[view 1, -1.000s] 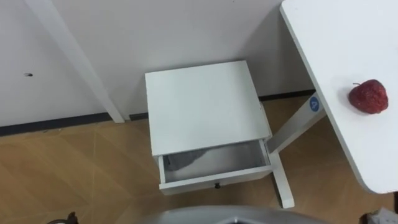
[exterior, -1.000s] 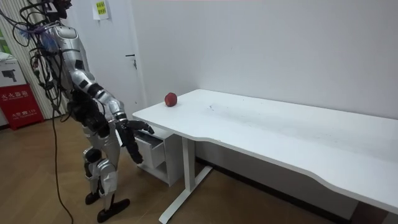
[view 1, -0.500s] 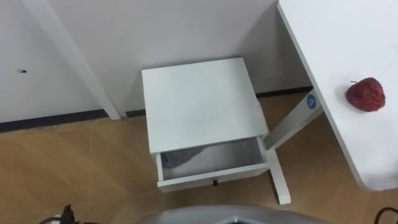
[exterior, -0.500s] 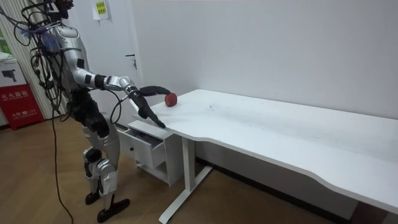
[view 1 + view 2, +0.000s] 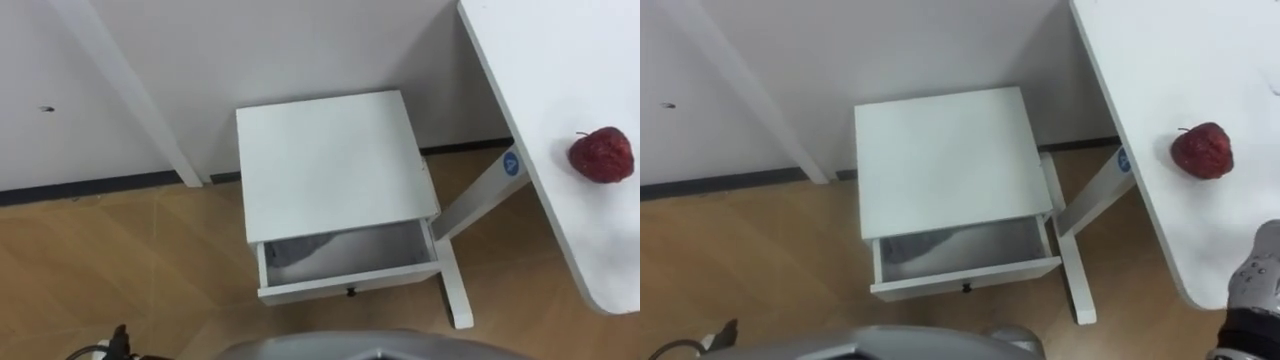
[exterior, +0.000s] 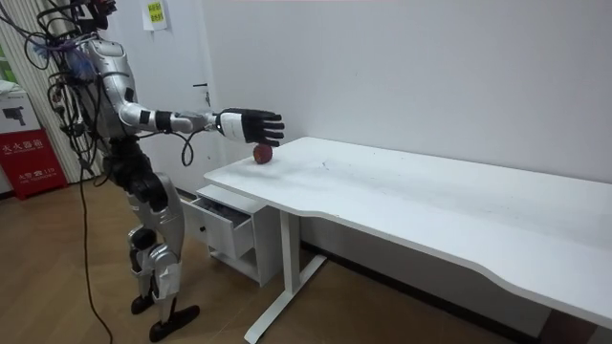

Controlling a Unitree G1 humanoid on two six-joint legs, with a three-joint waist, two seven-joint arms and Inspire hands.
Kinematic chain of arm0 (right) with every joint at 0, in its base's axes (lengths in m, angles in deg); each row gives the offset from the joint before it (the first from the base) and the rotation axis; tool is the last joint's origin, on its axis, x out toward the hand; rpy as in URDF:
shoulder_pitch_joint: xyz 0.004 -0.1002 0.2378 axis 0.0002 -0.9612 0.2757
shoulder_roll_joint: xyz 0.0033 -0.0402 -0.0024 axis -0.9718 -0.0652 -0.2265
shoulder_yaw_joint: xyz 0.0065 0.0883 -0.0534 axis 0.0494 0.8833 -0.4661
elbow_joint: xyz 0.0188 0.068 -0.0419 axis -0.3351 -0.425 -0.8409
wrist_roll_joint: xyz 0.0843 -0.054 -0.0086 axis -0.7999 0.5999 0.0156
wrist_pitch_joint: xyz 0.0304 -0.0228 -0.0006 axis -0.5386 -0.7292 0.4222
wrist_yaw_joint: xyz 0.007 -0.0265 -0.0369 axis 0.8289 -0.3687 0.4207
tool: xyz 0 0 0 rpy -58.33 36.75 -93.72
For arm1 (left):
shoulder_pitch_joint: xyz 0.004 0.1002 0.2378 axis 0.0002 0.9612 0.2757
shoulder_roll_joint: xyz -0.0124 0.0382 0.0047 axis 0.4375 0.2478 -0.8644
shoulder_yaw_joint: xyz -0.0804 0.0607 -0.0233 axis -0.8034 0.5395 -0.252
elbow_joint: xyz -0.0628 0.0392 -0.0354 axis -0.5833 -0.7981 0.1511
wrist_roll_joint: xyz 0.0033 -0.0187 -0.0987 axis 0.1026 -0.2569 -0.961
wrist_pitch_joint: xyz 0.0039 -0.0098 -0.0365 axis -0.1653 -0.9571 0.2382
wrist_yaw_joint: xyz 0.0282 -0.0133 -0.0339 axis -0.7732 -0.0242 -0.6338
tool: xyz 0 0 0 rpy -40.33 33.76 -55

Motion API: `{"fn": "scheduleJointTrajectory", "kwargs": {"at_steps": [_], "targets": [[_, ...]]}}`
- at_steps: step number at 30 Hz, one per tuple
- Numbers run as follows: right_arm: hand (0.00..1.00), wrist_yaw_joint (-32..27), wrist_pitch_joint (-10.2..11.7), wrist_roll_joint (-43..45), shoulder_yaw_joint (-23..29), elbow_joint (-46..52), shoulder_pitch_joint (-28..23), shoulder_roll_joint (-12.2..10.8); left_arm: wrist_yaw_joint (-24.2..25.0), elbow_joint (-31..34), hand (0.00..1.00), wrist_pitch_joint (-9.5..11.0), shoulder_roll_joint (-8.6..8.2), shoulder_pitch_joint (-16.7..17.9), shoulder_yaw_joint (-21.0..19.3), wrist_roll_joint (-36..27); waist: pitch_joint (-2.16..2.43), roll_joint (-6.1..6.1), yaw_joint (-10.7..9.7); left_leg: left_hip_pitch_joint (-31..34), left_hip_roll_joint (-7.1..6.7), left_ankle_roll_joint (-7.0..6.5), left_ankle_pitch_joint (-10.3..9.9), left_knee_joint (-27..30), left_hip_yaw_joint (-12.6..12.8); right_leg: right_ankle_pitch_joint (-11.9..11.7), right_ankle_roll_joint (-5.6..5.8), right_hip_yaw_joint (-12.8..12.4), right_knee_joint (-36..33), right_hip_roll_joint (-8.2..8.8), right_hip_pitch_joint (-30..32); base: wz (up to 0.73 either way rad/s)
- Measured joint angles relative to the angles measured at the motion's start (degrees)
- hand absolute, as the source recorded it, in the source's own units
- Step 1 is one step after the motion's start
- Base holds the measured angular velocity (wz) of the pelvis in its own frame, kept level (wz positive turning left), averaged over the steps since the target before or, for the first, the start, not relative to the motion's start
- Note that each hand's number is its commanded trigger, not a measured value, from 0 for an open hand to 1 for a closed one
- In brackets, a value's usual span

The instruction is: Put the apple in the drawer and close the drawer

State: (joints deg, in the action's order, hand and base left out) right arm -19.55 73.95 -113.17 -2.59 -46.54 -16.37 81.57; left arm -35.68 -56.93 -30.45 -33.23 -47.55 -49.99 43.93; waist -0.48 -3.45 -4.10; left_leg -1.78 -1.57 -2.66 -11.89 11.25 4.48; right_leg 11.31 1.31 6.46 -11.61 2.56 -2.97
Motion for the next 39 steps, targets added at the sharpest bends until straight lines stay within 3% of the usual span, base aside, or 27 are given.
{"fn": "scheduleJointTrajectory", "kwargs": {"at_steps": [7, 10, 18, 22, 31, 39], "targets": [[0.0, 8.89, -4.07, 5.3, -4.68, -4.78, -0.01, 0.3, 0.25, 1.85, 0.0, -0.43, 0.2, 0.41, 1.09, -0.06, -0.06, -0.93, -0.04, 0.07, -0.01, 0.01, -0.01, -0.33, -0.01, -0.02, -0.03, 0.04, -0.01, 0.03, 0.04, 0.0], [0.0, 13.2, -4.11, 8.56, -5.51, -8.52, 0.19, 1.15, 0.68, 2.08, 0.0, -0.36, 0.69, 0.05, 1.11, -0.05, 0.25, -0.72, -0.06, 0.09, 0.0, 0.01, -0.01, -0.32, 0.0, -0.02, -0.03, 0.09, 0.06, 0.03, 0.02, 0.0], [0.0, 24.58, -5.22, 9.31, -6.78, -15.93, 1.28, 2.12, 1.55, 2.17, 0.0, -0.36, 1.16, 0.43, 1.03, 0.08, 0.35, -0.68, 0.05, -0.1, 0.0, 0.0, 0.01, -0.34, 0.2, -0.02, -0.02, 0.04, 0.13, 0.08, -0.08, 0.0], [0.0, 27.07, -5.2, 11.22, -8.82, -18.13, 2.22, 3.78, 1.38, 1.85, 0.0, -0.39, 1.68, 0.64, 1.05, 0.06, 0.22, -1.14, 0.11, -0.85, 0.29, 0.01, 0.01, -0.3, 0.18, -0.03, -0.03, 0.16, 0.28, 0.07, -0.89, 0.0], [0.0, 29.66, -4.95, 17.55, -9.49, -19.59, 2.19, 3.88, 1.39, 0.42, 0.0, -0.34, 2.9, 0.49, 1.09, 0.03, 0.45, -2.26, 1.14, -0.19, 0.83, 0.07, -0.02, 0.17, 0.08, -0.76, -0.38, 1.46, 0.99, -0.14, -1.04, 0.01], [0.0, 30.4, -4.42, 17.8, -9.49, -19.66, 2.26, 3.9, 1.39, 0.23, 0.0, -0.34, 2.92, 0.49, 1.09, 0.04, 0.53, -2.21, 1.35, 0.07, 0.83, 0.07, -0.02, 0.49, 0.02, -0.77, -0.39, 1.57, 0.99, -0.13, -1.02, 0.0]]}}
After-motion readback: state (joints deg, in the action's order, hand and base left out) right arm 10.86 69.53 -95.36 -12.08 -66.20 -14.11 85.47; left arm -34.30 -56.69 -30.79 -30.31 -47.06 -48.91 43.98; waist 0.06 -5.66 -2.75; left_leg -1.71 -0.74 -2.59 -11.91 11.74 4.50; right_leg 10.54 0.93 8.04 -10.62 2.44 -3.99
